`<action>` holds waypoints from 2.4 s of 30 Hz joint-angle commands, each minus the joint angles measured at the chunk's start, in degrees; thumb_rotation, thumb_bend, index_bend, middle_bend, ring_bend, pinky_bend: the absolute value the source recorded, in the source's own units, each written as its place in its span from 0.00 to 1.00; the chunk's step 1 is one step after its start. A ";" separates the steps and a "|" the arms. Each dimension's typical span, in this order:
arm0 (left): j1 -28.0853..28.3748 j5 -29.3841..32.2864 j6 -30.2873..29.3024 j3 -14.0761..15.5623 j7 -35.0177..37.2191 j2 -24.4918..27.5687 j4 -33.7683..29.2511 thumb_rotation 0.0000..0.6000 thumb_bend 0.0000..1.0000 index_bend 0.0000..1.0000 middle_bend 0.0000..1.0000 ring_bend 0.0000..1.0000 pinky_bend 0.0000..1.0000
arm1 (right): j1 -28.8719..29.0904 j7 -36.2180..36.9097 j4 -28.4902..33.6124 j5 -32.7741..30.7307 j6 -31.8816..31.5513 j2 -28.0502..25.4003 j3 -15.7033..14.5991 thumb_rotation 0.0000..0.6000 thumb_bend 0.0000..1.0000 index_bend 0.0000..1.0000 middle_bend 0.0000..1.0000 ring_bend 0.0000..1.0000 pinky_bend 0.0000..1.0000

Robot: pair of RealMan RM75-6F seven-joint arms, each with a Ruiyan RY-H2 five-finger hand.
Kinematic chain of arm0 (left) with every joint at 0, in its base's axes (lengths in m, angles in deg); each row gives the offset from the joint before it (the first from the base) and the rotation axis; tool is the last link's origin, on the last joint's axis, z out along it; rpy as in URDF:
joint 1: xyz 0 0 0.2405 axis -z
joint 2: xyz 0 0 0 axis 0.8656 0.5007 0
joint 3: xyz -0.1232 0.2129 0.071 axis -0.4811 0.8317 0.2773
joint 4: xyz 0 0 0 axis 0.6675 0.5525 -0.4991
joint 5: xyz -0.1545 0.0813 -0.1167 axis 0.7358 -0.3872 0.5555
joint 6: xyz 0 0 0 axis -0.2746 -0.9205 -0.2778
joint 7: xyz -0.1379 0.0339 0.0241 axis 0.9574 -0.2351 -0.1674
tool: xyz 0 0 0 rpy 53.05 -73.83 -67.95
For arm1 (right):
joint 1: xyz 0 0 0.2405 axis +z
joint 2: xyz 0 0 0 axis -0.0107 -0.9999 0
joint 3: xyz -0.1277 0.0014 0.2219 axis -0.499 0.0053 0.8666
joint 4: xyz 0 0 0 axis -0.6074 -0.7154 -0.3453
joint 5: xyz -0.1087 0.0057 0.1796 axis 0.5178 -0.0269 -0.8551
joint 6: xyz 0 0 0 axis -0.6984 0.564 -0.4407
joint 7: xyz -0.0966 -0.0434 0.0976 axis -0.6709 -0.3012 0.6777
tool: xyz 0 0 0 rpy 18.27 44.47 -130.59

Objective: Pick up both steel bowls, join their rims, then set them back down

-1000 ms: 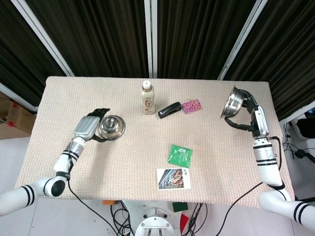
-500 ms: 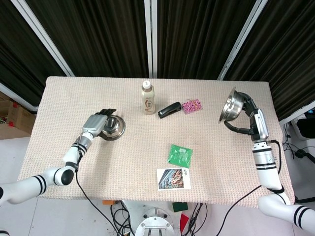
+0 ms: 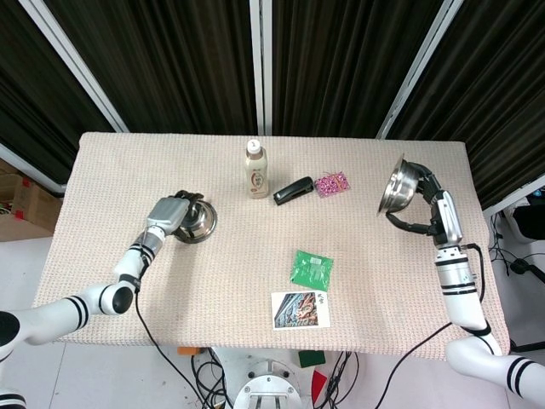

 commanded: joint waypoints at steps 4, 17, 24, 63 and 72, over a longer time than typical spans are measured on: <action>0.29 0.52 -0.91 0.25 -0.06 -0.46 0.67 1.00 0.09 0.34 0.35 0.27 0.51 | -0.13 0.14 -0.39 -0.14 0.30 0.09 0.06 1.00 0.18 0.60 0.43 0.29 0.34; -7.99 -9.34 -18.50 -5.64 15.68 5.14 -12.94 1.00 0.13 0.55 0.53 0.44 0.70 | 0.19 1.52 -1.13 0.58 1.38 1.42 -0.39 1.00 0.18 0.60 0.43 0.29 0.34; -14.06 -21.81 -16.91 -7.74 49.92 12.89 -25.24 1.00 0.13 0.58 0.57 0.50 0.76 | 0.78 4.83 -1.51 1.80 2.32 3.05 -1.09 1.00 0.18 0.61 0.43 0.29 0.34; -6.28 -18.49 -27.69 -12.91 48.96 -7.03 -20.25 1.00 0.13 0.61 0.57 0.51 0.76 | 14.56 10.35 -9.24 2.30 10.49 21.41 2.23 1.00 0.18 0.62 0.44 0.30 0.37; -5.56 -17.63 -28.80 -13.87 45.76 -9.88 -19.46 1.00 0.13 0.61 0.57 0.51 0.76 | 17.64 11.17 -11.23 1.49 11.44 24.18 4.27 1.00 0.18 0.62 0.44 0.30 0.37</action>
